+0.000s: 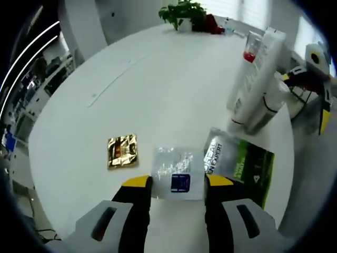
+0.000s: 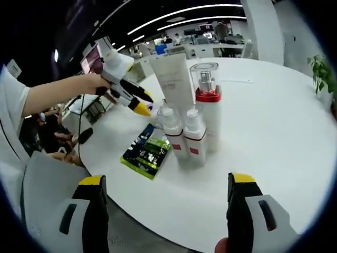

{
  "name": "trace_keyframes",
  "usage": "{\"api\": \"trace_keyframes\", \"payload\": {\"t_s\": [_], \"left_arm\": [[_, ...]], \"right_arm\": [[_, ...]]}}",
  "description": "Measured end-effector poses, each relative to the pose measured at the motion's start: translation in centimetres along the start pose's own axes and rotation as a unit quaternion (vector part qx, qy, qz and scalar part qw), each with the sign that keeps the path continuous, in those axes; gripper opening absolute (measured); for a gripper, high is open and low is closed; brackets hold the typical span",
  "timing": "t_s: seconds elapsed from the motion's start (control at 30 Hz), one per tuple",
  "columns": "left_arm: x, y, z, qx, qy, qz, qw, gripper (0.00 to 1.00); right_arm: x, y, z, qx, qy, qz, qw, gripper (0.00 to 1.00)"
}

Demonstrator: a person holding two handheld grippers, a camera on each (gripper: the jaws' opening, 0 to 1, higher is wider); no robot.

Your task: Arrange the skincare products in the storage area until every visible bottle or jar stands upright without overlapping.

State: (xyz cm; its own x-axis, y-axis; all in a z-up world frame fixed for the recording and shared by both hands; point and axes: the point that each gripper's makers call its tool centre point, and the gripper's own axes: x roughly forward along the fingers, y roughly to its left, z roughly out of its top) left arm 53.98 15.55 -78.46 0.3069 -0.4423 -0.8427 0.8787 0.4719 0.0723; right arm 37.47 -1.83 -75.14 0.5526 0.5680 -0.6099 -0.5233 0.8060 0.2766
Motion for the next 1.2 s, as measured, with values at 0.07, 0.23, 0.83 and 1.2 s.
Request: {"api": "trace_keyframes", "payload": {"t_s": [0.07, 0.23, 0.83, 1.2], "left_arm": [[-0.4, -0.3, -0.1, 0.006, -0.003, 0.002, 1.0, 0.44], [-2.1, -1.4, -0.1, 0.014, -0.016, 0.007, 0.9997, 0.44], [-8.2, -9.6, 0.8, 0.082, -0.068, 0.004, 0.9943, 0.44], [-11.2, -13.3, 0.3, 0.121, -0.081, 0.001, 0.9893, 0.44]], "right_arm": [[-0.1, 0.3, 0.7, 0.017, -0.018, 0.014, 0.9996, 0.91], [-0.3, 1.0, 1.5, 0.018, -0.034, 0.023, 0.999, 0.88], [0.3, 7.4, 4.5, -0.009, -0.067, 0.093, 0.9933, 0.67], [1.8, 10.4, 5.6, 0.032, -0.07, 0.162, 0.9838, 0.43]]}}
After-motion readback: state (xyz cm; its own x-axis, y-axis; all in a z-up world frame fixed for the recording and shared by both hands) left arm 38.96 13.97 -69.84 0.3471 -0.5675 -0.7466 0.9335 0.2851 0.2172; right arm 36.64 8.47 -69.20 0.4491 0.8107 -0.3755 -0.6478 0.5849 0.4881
